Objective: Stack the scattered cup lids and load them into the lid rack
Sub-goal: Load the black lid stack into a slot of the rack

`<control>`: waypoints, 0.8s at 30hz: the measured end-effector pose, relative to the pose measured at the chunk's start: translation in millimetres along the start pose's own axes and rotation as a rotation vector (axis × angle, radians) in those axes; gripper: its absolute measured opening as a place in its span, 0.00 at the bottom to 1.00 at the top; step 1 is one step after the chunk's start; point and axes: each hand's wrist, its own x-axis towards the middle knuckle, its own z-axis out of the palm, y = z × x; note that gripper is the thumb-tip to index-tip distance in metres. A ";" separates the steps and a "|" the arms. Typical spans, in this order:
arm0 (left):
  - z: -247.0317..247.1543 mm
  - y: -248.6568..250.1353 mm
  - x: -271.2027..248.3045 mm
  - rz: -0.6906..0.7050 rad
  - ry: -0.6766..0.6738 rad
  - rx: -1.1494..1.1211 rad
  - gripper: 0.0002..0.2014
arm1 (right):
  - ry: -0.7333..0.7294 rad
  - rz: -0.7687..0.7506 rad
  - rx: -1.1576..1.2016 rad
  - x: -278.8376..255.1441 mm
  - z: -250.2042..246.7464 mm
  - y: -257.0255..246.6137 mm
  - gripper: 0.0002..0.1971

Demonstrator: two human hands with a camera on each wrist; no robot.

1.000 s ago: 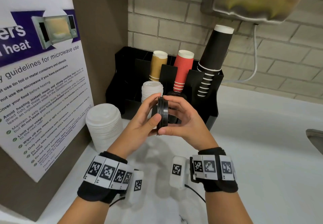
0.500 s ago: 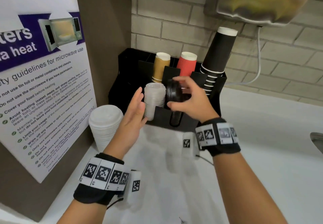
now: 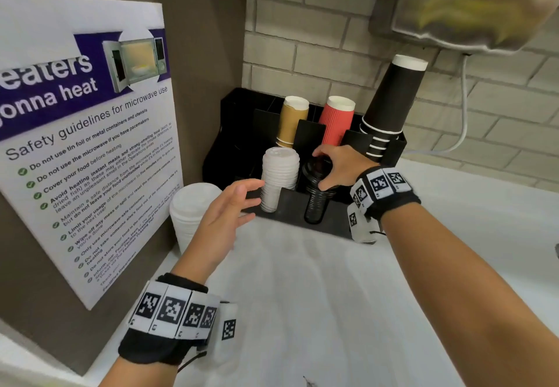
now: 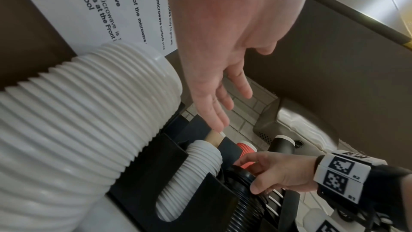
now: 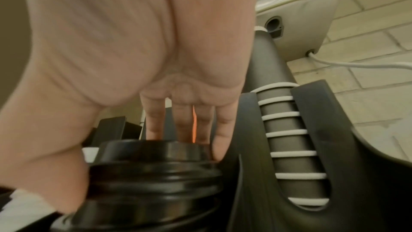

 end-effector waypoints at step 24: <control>8.3 10.3 -1.3 0.066 -0.130 0.207 0.11 | 0.079 0.000 -0.467 -37.1 61.8 -18.8 0.30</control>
